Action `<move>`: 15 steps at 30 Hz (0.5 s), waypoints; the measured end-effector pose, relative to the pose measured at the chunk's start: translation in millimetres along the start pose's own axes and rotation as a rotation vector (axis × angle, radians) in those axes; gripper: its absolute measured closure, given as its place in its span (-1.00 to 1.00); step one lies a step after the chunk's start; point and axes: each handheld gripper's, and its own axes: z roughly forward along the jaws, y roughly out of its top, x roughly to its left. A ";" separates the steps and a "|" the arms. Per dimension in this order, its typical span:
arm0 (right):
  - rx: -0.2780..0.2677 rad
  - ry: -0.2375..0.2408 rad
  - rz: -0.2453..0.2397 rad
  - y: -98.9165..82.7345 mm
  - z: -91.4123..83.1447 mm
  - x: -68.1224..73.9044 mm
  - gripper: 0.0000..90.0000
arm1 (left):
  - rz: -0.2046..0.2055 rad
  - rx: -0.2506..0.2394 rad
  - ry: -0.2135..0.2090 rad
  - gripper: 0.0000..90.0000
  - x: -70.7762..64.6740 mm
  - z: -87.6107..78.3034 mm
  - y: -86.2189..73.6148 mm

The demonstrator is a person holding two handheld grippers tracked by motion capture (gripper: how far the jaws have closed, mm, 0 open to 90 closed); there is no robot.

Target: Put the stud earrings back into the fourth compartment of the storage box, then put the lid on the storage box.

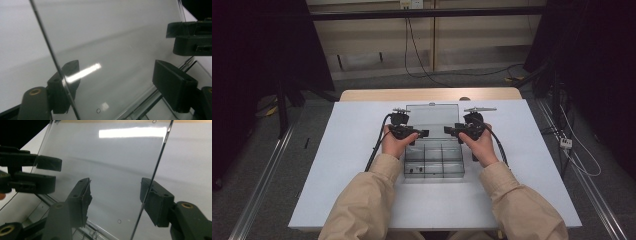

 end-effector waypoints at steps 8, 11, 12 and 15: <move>-0.024 0.020 -0.052 3.0 -12.2 5.3 0.05 | 0.038 -0.059 0.002 -0.21 -4.4 -22.3 5.6; -0.023 0.016 -0.092 3.8 -16.4 8.5 0.09 | 0.061 -0.054 0.002 -0.18 -8.0 -28.3 5.6; -0.023 0.014 -0.098 3.7 -18.2 9.4 0.12 | 0.062 -0.059 0.007 -0.17 -9.6 -29.7 5.1; -0.034 0.013 -0.127 2.2 -23.3 11.2 0.18 | 0.068 -0.076 0.004 -0.11 -11.4 -34.6 3.5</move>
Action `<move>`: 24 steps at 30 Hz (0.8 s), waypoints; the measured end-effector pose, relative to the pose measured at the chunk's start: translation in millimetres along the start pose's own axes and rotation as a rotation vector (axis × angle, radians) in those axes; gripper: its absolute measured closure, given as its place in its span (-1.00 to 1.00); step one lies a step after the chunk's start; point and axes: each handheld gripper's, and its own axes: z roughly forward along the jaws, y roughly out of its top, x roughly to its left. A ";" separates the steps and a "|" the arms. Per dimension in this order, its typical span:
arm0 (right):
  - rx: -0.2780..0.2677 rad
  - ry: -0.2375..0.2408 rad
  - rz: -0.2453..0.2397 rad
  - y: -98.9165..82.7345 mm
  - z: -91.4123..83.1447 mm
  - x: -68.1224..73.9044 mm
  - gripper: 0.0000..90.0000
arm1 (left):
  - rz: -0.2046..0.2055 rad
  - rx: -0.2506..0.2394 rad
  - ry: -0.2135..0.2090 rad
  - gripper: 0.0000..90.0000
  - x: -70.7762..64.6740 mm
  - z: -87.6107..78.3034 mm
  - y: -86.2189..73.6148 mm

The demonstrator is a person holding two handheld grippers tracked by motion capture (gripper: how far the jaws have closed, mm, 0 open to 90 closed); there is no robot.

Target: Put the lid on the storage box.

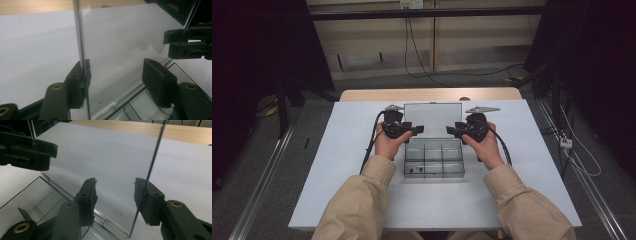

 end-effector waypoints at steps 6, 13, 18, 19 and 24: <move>-0.015 0.015 -0.028 -5.3 -9.0 4.1 0.24 | 0.025 -0.017 -0.007 0.01 -4.5 -9.8 -3.8; 0.000 -0.001 -0.098 -6.4 -17.5 14.0 0.23 | 0.066 -0.023 -0.018 -0.01 -10.5 -19.6 -9.9; -0.016 0.005 -0.074 -10.2 -23.3 15.8 0.18 | 0.078 -0.022 -0.023 -0.03 -14.7 -24.1 -13.7; -0.017 0.008 -0.073 -10.7 -25.5 16.6 0.16 | 0.080 -0.024 -0.023 -0.04 -16.0 -24.6 -14.2; -0.041 -0.022 -0.074 -14.2 -41.8 20.0 0.06 | 0.088 -0.044 -0.020 -0.04 -17.6 -30.2 -18.2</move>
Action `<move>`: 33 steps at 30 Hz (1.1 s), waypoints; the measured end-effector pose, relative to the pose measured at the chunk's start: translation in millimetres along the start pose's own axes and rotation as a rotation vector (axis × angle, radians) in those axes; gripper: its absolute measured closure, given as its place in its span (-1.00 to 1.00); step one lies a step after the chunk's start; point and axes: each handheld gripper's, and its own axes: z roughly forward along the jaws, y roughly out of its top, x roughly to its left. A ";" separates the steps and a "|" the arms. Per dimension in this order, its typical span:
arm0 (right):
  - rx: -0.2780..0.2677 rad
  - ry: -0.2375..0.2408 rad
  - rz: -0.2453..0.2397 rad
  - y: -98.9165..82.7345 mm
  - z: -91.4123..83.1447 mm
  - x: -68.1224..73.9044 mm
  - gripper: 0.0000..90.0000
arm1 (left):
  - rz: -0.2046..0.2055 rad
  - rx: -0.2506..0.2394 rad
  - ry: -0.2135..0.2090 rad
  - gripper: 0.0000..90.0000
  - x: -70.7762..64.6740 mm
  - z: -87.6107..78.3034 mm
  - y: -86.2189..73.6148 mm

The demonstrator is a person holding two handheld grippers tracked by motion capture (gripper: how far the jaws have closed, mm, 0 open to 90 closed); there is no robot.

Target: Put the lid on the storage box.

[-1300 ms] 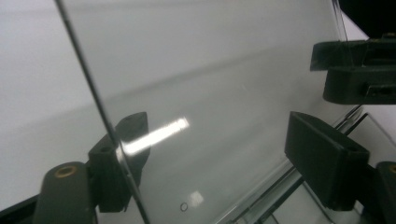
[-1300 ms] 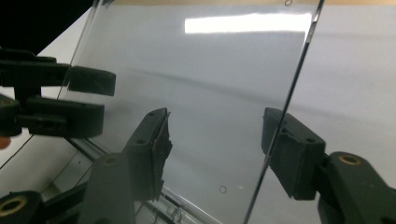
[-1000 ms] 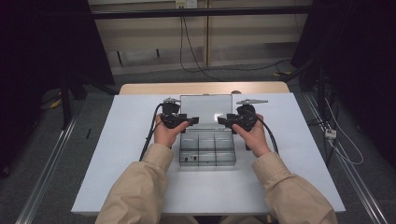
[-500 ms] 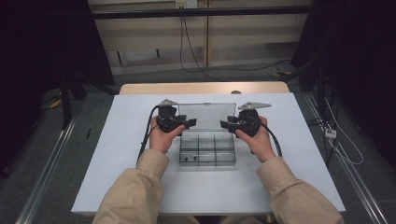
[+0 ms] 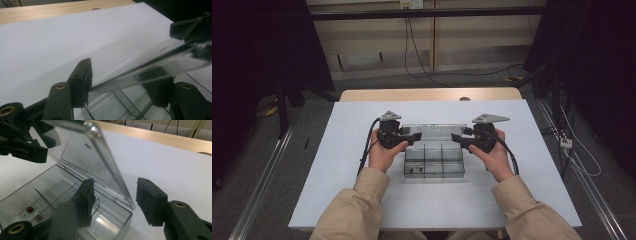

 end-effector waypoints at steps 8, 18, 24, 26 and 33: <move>0.009 -0.016 -0.011 -11.3 -29.6 6.8 0.24 | 0.029 0.006 0.001 -0.06 -2.9 -6.5 -4.9; 0.019 0.093 -0.047 -15.0 -33.9 17.9 1.00 | 0.030 0.034 0.021 -0.18 -7.7 -14.7 -15.0; 0.004 0.112 -0.041 -21.8 -38.7 18.3 1.00 | 0.024 0.050 0.021 -0.24 -10.4 -22.2 -21.6; 0.002 0.107 -0.043 -24.5 -39.7 18.6 1.00 | 0.023 0.057 0.026 -0.26 -11.3 -25.6 -23.9; 0.003 0.111 -0.042 -29.9 -42.6 21.1 1.00 | 0.029 0.097 0.002 -0.31 -18.8 -35.4 -33.4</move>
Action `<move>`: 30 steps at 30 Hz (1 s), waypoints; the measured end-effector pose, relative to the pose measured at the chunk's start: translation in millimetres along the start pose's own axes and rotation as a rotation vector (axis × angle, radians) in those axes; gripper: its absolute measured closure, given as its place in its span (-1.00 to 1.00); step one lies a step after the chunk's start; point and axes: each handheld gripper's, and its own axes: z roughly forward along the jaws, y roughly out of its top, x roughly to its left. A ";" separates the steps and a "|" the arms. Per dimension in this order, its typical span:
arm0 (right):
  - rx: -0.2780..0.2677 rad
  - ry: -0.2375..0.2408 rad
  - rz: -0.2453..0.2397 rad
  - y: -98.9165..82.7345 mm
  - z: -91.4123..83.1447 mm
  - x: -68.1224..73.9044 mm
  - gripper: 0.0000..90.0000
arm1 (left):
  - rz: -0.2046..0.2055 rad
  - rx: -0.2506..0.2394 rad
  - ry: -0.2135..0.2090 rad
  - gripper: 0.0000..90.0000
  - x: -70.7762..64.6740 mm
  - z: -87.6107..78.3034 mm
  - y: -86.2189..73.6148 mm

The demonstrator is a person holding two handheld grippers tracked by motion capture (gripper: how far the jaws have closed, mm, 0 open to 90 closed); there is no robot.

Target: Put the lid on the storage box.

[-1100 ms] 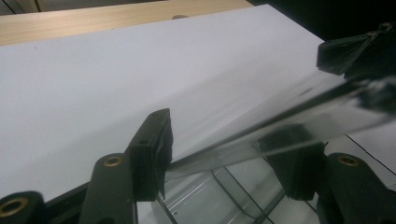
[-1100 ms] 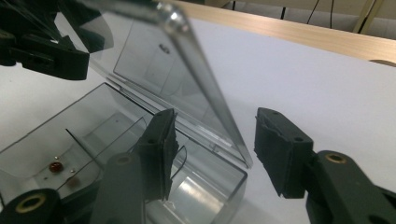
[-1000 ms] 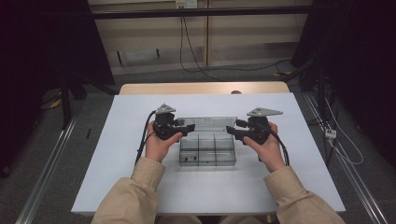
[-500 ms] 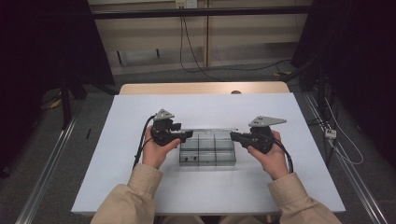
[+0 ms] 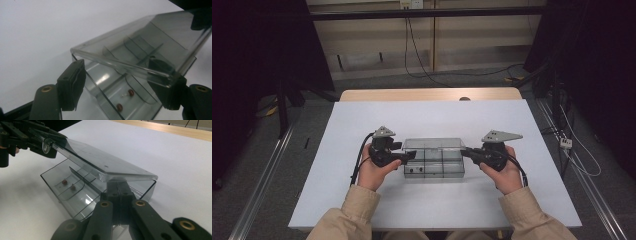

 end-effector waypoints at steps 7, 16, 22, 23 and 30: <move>0.004 0.014 0.001 -5.0 -0.6 -0.5 1.00 | -0.006 0.015 -0.011 -0.29 -0.7 -5.6 -8.7; 0.008 0.017 0.005 -10.0 -1.4 -1.4 1.00 | -0.020 0.012 -0.044 0.10 -1.7 -10.1 -14.7; 0.010 0.024 0.006 -13.6 -4.1 1.0 1.00 | -0.006 0.011 -0.088 0.77 -5.8 -15.7 -17.9; 0.011 0.028 0.007 -14.3 -4.5 2.1 1.00 | -0.005 0.006 -0.094 0.83 -5.7 -16.5 -18.5; 0.019 0.035 0.008 -19.2 -8.3 3.6 1.00 | -0.008 0.002 -0.110 1.00 -7.4 -16.7 -22.7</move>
